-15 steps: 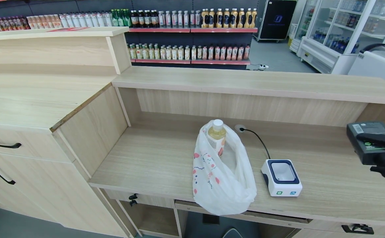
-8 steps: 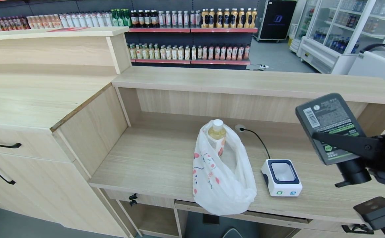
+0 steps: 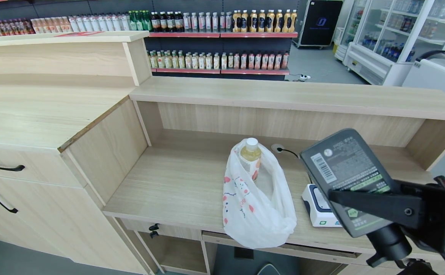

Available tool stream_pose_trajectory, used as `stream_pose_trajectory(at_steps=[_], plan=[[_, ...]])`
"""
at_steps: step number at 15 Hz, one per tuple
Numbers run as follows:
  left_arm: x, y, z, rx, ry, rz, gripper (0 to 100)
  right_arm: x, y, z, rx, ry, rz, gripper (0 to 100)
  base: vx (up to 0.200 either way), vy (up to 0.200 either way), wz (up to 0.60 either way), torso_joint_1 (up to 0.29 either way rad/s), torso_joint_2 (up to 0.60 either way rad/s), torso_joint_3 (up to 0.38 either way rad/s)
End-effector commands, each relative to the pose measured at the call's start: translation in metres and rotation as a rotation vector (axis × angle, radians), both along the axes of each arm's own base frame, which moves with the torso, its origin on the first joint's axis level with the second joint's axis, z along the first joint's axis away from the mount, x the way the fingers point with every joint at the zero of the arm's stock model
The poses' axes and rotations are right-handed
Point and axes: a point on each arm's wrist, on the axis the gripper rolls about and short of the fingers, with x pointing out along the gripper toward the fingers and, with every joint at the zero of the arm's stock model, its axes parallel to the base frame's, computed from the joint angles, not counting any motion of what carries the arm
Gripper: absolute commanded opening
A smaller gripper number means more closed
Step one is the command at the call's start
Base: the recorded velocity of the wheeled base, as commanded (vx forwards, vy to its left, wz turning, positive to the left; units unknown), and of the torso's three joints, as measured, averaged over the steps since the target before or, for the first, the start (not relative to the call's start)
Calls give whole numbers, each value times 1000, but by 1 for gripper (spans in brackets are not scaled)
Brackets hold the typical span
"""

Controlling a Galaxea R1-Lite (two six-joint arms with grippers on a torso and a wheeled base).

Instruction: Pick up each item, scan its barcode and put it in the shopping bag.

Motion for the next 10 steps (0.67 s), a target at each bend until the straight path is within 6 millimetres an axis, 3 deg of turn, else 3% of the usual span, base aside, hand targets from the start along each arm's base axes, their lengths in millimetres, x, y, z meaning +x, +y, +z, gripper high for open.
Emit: stream_pose_trajectory(at_steps=[1,3,10], plan=[[0,0,0,0,0,1,0,-8,12,-1,-2,3,79,0,0,0,0,0,0,0],[0,0,0,0,0,1,0,-19,17,3,15,9,140,0,0,0,0,0,0,0],[0,0,0,0,0,1,0,-40,6,8,19,49,170,0,0,0,0,0,0,0]])
